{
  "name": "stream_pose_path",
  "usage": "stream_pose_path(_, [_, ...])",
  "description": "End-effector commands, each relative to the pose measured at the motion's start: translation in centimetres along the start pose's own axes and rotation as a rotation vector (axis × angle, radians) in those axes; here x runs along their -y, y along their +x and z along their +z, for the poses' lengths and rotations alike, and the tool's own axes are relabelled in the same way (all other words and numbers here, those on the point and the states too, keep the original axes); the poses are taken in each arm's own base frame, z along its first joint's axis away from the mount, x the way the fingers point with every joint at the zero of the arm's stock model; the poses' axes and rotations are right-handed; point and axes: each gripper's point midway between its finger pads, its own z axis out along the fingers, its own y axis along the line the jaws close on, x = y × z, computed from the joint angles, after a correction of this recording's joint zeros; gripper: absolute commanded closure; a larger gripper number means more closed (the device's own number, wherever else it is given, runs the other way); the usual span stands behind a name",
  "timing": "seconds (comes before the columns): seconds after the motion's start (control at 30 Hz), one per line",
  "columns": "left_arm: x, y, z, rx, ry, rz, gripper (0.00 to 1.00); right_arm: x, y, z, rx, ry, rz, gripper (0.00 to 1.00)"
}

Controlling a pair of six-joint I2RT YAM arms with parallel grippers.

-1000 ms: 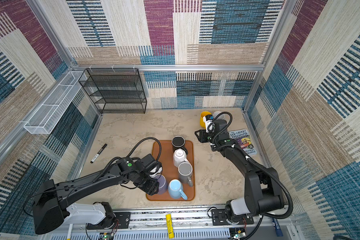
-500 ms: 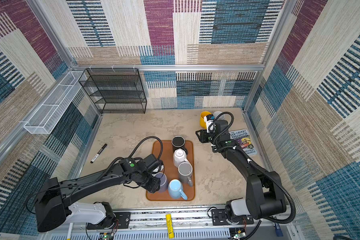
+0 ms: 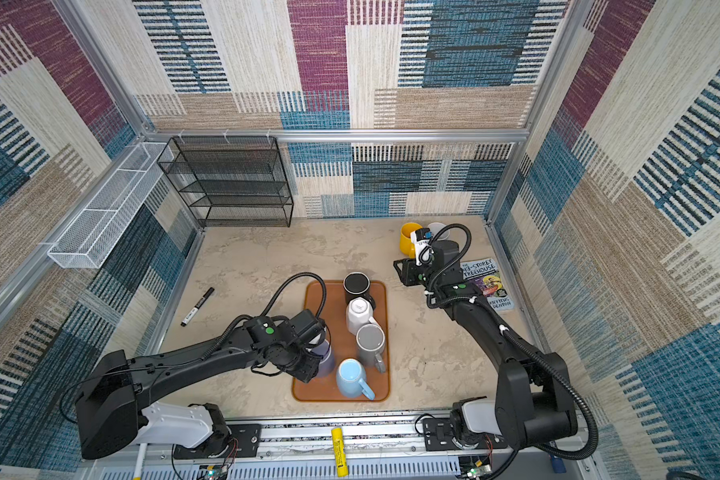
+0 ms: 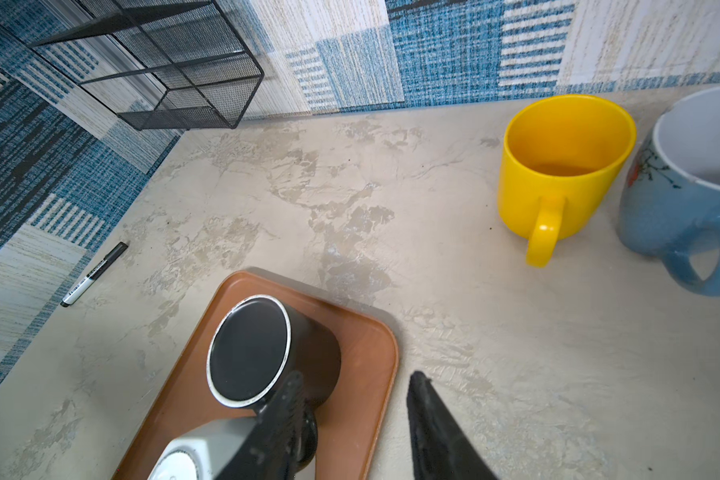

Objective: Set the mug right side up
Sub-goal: 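Lower the left gripper onto the upside-down purple mug's base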

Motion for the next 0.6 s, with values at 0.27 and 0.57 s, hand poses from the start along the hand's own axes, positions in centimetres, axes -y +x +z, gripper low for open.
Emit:
stream_pose_path(0.27, [-0.2,-2.1,0.3,0.030,-0.059,-0.023,0.55,0.7,0.2,-1.0,0.014,0.061,-0.015,0.56])
stream_pose_path(0.57, [-1.0,-2.8,0.4,0.026,-0.128,0.001,0.55,0.5,0.3,-1.8,0.025,0.060,-0.013,0.56])
